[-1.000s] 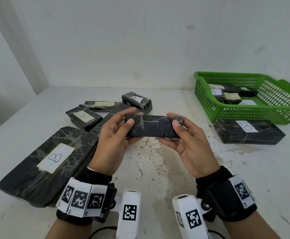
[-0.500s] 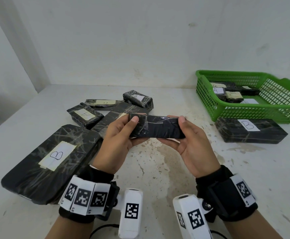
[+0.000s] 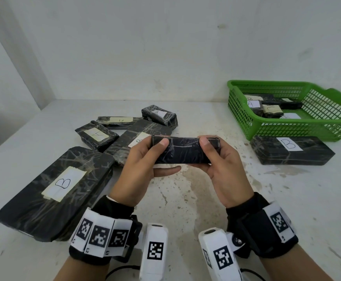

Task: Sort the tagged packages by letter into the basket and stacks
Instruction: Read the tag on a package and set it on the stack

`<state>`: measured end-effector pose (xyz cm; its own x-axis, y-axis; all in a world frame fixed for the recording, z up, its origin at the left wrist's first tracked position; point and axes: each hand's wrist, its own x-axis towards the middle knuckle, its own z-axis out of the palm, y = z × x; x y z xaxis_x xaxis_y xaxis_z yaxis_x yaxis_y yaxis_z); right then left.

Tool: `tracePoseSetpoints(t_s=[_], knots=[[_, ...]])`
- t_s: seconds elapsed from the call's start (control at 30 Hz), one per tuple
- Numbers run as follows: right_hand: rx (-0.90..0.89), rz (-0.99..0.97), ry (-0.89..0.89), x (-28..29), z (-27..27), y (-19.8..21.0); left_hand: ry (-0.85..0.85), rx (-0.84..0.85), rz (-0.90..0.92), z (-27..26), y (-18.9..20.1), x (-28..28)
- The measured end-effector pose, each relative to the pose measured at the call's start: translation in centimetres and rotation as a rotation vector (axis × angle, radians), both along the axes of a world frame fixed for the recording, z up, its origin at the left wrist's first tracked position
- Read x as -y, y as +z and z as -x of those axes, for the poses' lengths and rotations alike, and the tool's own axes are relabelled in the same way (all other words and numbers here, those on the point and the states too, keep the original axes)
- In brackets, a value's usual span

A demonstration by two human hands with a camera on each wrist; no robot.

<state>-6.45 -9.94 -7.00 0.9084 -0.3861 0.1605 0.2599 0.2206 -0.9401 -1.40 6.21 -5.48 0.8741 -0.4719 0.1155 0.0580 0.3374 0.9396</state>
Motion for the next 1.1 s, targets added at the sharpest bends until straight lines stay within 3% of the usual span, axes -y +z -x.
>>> tracePoseSetpoints(t_s=[0.23, 0.53, 1.1], knots=[[0.000, 0.044, 0.005, -0.43, 0.18, -0.04, 0.211, 0.052, -0.068, 0.29, -0.80, 0.87], [0.006, 0.167, -0.148, -0.43, 0.21, -0.37, 0.101, 0.020, -0.050, 0.93, -0.21, 0.85], [0.024, 0.124, -0.038, -0.10, 0.28, 0.18, 0.085, 0.058, 0.059, 0.77, -0.16, 0.48]])
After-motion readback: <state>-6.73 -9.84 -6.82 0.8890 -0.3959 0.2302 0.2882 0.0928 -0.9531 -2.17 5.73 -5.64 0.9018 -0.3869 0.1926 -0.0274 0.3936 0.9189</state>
